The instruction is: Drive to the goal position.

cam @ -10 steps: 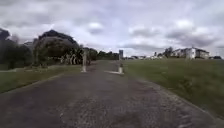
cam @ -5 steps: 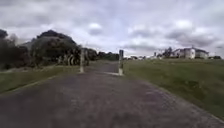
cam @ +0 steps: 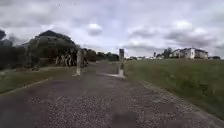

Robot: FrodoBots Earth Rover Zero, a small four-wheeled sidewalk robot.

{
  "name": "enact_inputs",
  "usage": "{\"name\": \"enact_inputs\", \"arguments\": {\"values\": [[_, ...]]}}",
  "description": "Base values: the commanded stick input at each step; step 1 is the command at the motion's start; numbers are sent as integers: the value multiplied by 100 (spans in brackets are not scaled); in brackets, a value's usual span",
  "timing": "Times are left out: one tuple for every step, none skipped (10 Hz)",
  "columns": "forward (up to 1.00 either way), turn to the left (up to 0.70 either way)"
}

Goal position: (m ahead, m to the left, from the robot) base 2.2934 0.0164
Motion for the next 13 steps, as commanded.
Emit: {"name": "enact_inputs", "arguments": {"values": [[70, 0], [70, 12], [70, 25], [70, 26], [70, 27], [70, 27], [70, 28], [70, 29], [70, 29], [70, 30], [70, 31], [70, 25], [70, 17]]}}
